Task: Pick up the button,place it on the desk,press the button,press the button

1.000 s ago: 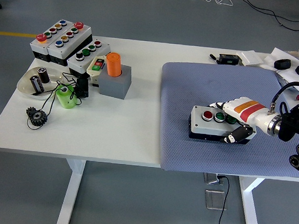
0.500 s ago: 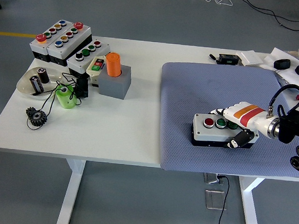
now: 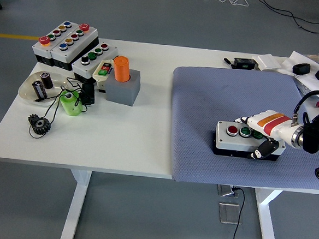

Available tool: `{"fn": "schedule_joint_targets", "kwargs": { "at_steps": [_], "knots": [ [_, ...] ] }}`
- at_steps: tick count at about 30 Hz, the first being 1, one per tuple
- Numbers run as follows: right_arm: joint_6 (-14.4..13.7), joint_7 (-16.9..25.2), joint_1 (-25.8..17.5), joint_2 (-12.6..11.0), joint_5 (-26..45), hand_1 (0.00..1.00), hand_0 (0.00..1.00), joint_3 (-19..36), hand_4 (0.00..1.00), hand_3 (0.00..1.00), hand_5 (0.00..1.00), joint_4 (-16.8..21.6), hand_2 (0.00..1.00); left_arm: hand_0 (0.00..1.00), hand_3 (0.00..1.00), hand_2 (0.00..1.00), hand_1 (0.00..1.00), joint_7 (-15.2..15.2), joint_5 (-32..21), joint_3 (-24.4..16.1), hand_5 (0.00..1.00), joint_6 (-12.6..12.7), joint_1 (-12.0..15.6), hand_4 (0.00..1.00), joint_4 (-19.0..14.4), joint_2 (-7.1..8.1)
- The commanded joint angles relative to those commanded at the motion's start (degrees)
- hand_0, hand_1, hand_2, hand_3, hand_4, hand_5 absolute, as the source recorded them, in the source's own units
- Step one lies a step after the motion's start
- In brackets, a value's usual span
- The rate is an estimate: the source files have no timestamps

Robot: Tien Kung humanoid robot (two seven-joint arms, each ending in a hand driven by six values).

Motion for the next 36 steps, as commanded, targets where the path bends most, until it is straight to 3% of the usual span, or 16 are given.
{"fn": "schedule_joint_targets", "kwargs": {
  "at_steps": [5,6,11,12,17,18,23,26,29,30,35,36],
  "knots": [
    [0.9,-0.3,-0.2,-0.4,-0.4,0.603,0.635,0.4,0.855,0.894,0.363,0.4,0.697,0.732,0.69,0.822,0.809,-0.2,-0.5,0.3,0.998,0.0,-0.1,0.485,0.0,-0.06],
    [1.0,-0.3,-0.3,-0.5,-0.4,0.656,0.733,0.7,0.889,0.984,0.346,0.6,0.792,0.732,0.689,0.821,0.809,-0.2,-0.5,0.3,0.998,0.0,-0.2,0.485,0.0,-0.06],
    [3.6,-1.3,-1.0,-1.9,-0.2,0.656,0.733,3.0,0.889,0.984,0.346,2.6,0.792,0.732,0.689,0.821,0.809,-0.1,-0.6,0.3,0.998,-0.1,-0.3,0.485,0.0,-0.06],
    [3.9,-1.5,-1.1,-2.1,-0.1,0.667,0.772,3.3,0.891,0.998,0.339,3.0,0.824,0.73,0.69,0.821,0.808,-0.2,-0.7,0.4,0.998,-0.1,-0.4,0.485,0.0,-0.06],
    [5.8,-2.8,-2.2,-3.7,2.0,0.667,0.772,6.8,0.891,0.998,0.339,6.9,0.824,0.73,0.69,0.821,0.808,-0.3,-1.1,0.5,0.998,-0.1,-0.4,0.485,0.0,-0.09],
    [5.8,-2.8,-2.3,-3.8,2.2,0.73,0.877,7.2,0.904,0.998,0.326,7.4,0.934,0.73,0.69,0.821,0.808,-0.3,-1.1,0.6,0.998,-0.1,-0.4,0.485,0.0,-0.08],
    [6.1,-3.3,-3.1,-4.6,3.2,0.73,0.877,10.9,0.904,0.998,0.326,11.8,0.934,0.73,0.69,0.821,0.808,-0.1,-0.6,0.3,0.998,0.0,-0.5,0.485,0.1,-0.1],
    [4.9,-3.5,-4.6,-6.0,5.0,0.773,0.907,14.2,0.898,0.998,0.315,15.8,0.956,0.728,0.69,0.821,0.808,-0.3,-0.9,0.5,0.998,-0.1,-0.5,0.484,0.0,-0.07],
    [0.9,-4.0,-5.8,-7.6,6.8,0.773,0.907,17.4,0.898,0.998,0.315,20.1,0.956,0.728,0.69,0.821,0.808,-0.3,-1.2,0.6,0.998,-0.1,-0.5,0.484,0.1,-0.05],
    [-0.9,-4.4,-6.3,-8.4,8.1,0.288,0.493,18.7,0.844,0.949,0.378,21.9,0.416,0.727,0.69,0.821,0.808,-0.3,-1.1,0.6,0.998,-0.1,-0.5,0.485,0.1,-0.04],
    [-6.6,-6.1,-8.1,-10.5,11.2,0.288,0.493,20.6,0.844,0.949,0.378,27.7,0.416,0.727,0.69,0.821,0.808,-0.2,-0.8,0.5,0.998,-0.1,-0.4,0.485,0.1,-0.02],
    [-6.9,-6.9,-8.5,-11.0,12.2,0.002,0.229,20.4,0.779,0.808,0.511,28.8,0.181,0.725,0.689,0.821,0.807,-0.2,-0.8,0.5,0.998,-0.1,-0.4,0.486,0.1,-0.03]
  ]
}}
